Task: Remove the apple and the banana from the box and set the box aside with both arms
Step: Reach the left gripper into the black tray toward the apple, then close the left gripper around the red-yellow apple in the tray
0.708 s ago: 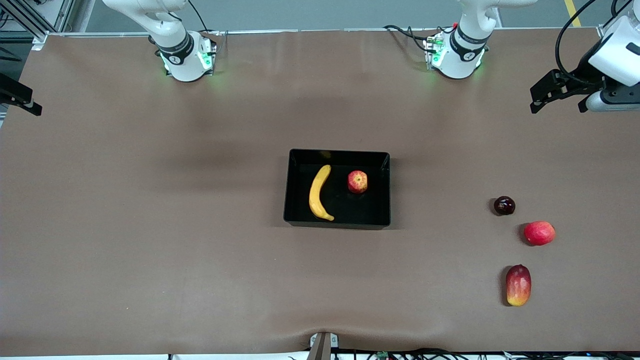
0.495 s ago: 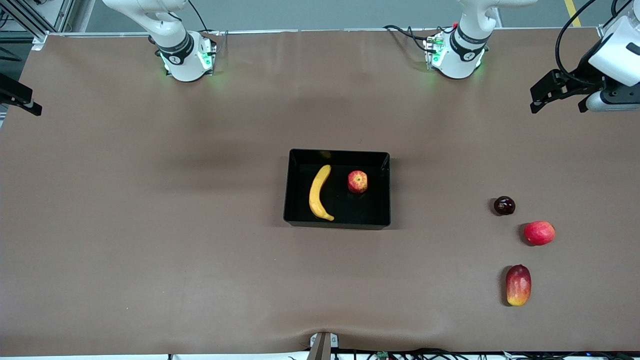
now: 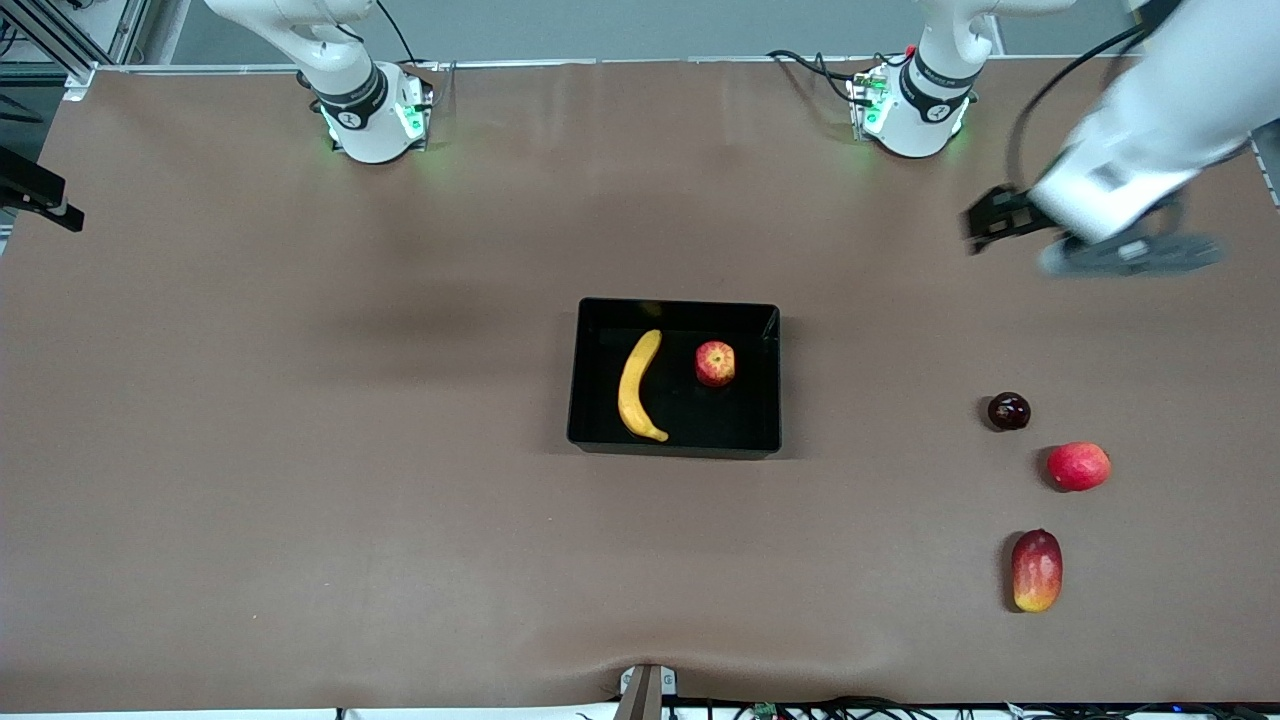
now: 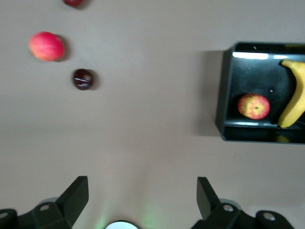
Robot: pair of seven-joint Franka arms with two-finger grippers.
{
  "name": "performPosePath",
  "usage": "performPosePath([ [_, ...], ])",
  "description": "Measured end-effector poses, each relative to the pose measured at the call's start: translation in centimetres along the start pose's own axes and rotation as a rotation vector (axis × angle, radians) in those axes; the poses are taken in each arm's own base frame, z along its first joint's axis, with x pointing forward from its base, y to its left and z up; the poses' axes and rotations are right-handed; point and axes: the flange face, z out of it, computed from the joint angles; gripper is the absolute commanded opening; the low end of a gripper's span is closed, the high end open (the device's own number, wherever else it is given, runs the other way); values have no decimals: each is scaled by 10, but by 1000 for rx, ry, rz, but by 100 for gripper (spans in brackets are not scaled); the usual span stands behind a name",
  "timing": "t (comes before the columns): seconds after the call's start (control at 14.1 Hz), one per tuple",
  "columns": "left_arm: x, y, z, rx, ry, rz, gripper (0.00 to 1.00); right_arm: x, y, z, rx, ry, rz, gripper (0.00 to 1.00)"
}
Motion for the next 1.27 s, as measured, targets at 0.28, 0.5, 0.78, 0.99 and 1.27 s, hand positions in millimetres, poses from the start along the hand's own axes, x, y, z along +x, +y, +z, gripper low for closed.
performPosePath([
  [0.28,26,84,74,46,-19,63,100,0,1,0,0,0,1,100],
  [0.5,34,146,132,44,-21,1,100,0,1,0,0,-1,2,100],
  [0.78,50,188,203,7,-22,-107,100,0,1,0,0,-1,3,100],
  [0.99,46,226,246,-19,-18,-209,100,0,1,0,0,-1,3,100],
  [1.27,39,256,289,-40,-23,-280,100,0,1,0,0,-1,3,100],
])
